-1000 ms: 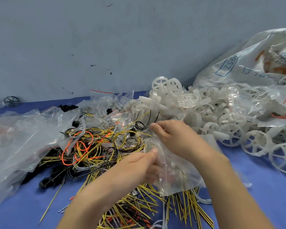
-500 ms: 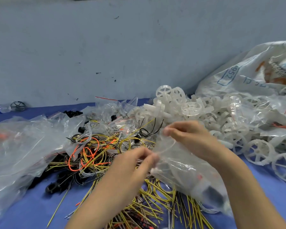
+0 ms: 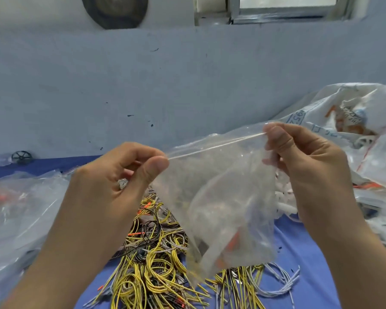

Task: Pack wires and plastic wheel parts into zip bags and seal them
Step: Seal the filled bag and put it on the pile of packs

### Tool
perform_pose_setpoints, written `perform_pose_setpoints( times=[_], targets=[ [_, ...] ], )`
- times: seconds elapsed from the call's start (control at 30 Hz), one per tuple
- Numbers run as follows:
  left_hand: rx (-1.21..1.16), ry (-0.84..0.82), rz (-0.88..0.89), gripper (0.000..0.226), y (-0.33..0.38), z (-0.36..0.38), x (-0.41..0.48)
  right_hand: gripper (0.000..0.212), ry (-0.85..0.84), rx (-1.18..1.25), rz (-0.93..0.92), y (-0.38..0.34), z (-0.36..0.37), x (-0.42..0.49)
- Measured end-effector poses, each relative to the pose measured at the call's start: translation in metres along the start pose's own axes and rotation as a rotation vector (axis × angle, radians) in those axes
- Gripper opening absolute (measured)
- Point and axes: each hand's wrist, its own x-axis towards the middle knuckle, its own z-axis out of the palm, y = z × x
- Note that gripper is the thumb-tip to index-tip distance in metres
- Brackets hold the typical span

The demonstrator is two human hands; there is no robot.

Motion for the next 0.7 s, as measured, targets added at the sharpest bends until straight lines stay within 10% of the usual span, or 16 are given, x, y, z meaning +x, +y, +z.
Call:
perform_pose_setpoints(
  times=[0.33,0.53,0.7],
  targets=[
    [-0.468,-0.172,-0.387,0.019,-0.029,0.048,-0.025,0.019,-0.098,-0.107,0.292,0.056,-0.012,-0.008],
    [-0.440,-0.181,-0.284,0.024,-0.020,0.046,-0.024,0.047,-0.262,-0.816,-0.331,0.014,0.017,-0.005],
    [-0.314,-0.102,-0.147,0.024,-0.012,0.046,-0.021,0.045,-0.652,-0.910,-0.280,0.001,0.044,-0.016]
  ],
)
